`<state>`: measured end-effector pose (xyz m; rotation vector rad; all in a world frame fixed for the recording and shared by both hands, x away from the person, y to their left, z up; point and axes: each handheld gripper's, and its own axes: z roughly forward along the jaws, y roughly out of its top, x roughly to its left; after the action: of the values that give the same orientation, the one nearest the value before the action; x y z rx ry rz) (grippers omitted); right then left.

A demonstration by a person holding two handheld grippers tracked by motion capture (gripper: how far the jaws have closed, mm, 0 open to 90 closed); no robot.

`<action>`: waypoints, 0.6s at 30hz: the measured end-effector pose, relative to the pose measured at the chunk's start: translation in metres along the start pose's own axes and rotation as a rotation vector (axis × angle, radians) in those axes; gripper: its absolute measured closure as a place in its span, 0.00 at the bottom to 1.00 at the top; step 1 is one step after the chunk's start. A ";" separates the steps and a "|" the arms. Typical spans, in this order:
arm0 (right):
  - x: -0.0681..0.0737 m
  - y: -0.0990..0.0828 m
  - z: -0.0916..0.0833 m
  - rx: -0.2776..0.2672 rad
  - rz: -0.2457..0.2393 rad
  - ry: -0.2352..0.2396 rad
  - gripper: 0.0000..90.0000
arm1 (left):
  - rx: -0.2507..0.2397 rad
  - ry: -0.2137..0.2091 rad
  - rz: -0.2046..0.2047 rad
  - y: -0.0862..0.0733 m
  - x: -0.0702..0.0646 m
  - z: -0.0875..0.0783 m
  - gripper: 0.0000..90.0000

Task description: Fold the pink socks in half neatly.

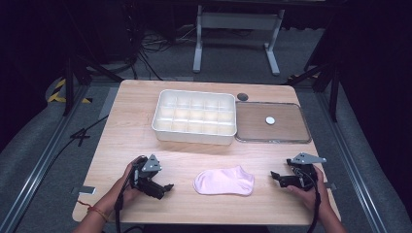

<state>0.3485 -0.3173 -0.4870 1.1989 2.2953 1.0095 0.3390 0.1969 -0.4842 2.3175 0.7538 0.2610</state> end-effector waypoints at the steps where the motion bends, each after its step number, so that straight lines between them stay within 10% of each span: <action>1: 0.000 0.000 0.000 0.000 0.000 0.000 0.16 | 0.000 0.003 -0.001 0.000 0.000 0.000 0.00; 18: 0.000 0.000 0.000 0.000 -0.001 0.000 0.16 | 0.001 -0.008 0.021 -0.004 0.002 -0.004 0.00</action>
<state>0.3485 -0.3174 -0.4870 1.1978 2.2952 1.0096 0.3372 0.2026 -0.4841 2.3267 0.7257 0.2605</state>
